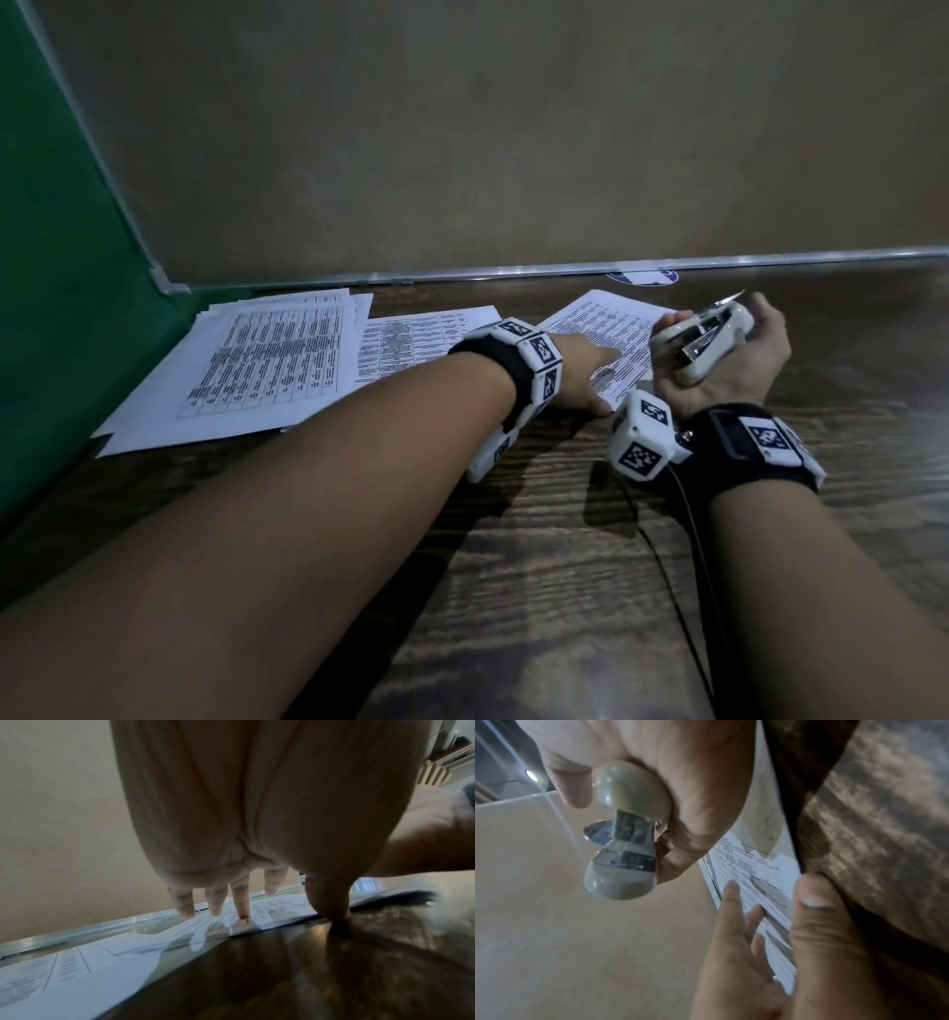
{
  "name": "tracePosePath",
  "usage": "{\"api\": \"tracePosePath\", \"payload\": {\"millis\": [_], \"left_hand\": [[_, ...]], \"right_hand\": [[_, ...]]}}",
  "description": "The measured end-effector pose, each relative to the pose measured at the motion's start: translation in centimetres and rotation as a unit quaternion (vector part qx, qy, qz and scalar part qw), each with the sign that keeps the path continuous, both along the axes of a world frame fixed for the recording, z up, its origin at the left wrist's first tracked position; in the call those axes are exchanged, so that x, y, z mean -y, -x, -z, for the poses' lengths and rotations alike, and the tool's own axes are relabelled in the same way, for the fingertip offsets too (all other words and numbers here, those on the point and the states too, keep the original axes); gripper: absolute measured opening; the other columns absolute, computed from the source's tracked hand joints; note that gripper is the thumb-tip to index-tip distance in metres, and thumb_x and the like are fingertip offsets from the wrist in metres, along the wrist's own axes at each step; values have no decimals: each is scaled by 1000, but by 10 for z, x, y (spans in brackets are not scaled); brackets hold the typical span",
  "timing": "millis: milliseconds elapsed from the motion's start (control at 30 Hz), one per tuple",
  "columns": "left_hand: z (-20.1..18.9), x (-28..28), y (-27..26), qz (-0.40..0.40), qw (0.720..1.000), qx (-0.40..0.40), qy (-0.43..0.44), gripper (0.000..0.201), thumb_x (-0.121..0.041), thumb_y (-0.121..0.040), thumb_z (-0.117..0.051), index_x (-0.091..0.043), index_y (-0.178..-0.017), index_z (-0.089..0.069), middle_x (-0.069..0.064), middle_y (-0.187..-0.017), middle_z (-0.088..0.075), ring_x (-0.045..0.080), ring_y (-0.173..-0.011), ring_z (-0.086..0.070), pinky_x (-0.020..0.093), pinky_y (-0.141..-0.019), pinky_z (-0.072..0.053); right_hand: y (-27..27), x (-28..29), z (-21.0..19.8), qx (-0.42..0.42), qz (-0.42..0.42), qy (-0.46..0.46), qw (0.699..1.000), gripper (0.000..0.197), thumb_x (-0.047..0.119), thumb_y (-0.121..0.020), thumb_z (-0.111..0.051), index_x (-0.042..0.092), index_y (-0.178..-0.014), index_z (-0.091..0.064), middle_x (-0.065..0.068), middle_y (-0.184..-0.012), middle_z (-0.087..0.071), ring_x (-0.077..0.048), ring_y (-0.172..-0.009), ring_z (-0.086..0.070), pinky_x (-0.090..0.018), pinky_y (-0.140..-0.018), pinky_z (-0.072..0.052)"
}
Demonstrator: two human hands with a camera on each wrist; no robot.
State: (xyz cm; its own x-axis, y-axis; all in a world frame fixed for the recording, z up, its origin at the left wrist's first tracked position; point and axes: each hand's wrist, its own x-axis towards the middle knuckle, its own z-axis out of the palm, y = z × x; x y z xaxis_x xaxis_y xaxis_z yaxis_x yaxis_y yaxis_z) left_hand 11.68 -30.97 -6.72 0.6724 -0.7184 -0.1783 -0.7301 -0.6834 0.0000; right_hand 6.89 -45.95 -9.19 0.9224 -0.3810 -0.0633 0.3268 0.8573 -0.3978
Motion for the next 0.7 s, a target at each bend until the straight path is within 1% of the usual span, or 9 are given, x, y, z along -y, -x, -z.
{"api": "tracePosePath", "payload": {"millis": [67,200,300,367,433,533,600,667,700], "left_hand": [[-1,-1,1,16,1000,20,3,72,-44,-101,-61,-16,-160,-31,16,-152,-48,33,-139,-47,35,-105,-41],[-1,-3,8,40,998,45,-10,60,-42,-104,-57,-21,-157,-38,19,-145,-49,35,-133,-51,36,-95,-43],[1,0,9,86,992,79,-43,38,-37,-107,-51,-16,-139,-55,15,-131,-54,37,-117,-60,35,-82,-44],[3,5,11,108,986,112,-65,29,-27,-106,-49,-15,-131,-57,14,-124,-57,37,-111,-63,39,-82,-51],[4,7,12,104,984,129,-67,30,-20,-105,-47,-15,-134,-55,13,-126,-58,36,-113,-62,41,-83,-52],[-6,6,7,57,988,142,-3,28,-13,-104,-46,-13,-130,-53,16,-125,-58,37,-114,-62,39,-78,-45],[-21,-2,-2,-1,987,141,77,21,-9,-100,-48,-12,-119,-55,18,-114,-60,39,-108,-64,38,-74,-43],[-37,-14,-12,-52,975,141,161,12,-9,-100,-48,-11,-108,-57,19,-100,-61,42,-100,-65,40,-72,-42],[-46,-21,-16,-68,966,147,202,14,-10,-101,-48,-9,-109,-60,22,-102,-64,43,-99,-64,41,-74,-42]], "right_hand": [[2,0,-2,9,-3,-11,1000,63,54,-91,-55,7,-50,-64,-5,-67,-56,-20,-60,-61,-20,-54,-47],[9,-2,-7,28,4,-27,999,64,52,-93,-54,7,-48,-65,-4,-66,-55,-18,-56,-61,-22,-61,-49],[13,-1,-11,36,12,-36,999,63,51,-93,-55,7,-48,-64,-5,-66,-55,-19,-55,-61,-23,-68,-49],[15,-1,-13,46,16,-41,998,62,50,-94,-55,8,-50,-64,-4,-65,-56,-19,-56,-61,-24,-68,-50],[17,0,-16,61,18,-40,997,52,49,-94,-55,9,-61,-64,-3,-62,-59,-18,-57,-60,-23,-65,-52],[22,2,-18,117,-19,-35,992,41,50,-95,-53,12,-81,-61,-3,-66,-61,-18,-62,-59,-22,-61,-52],[22,4,-18,171,-58,-29,983,43,50,-95,-51,9,-88,-64,-6,-71,-62,-18,-64,-58,-23,-61,-52],[21,7,-18,229,-120,-26,966,41,47,-92,-59,7,-103,-62,-10,-79,-60,-20,-68,-58,-26,-63,-54],[20,7,-17,255,-159,-23,953,43,44,-90,-64,8,-112,-59,-12,-83,-58,-21,-72,-58,-28,-65,-55]]}}
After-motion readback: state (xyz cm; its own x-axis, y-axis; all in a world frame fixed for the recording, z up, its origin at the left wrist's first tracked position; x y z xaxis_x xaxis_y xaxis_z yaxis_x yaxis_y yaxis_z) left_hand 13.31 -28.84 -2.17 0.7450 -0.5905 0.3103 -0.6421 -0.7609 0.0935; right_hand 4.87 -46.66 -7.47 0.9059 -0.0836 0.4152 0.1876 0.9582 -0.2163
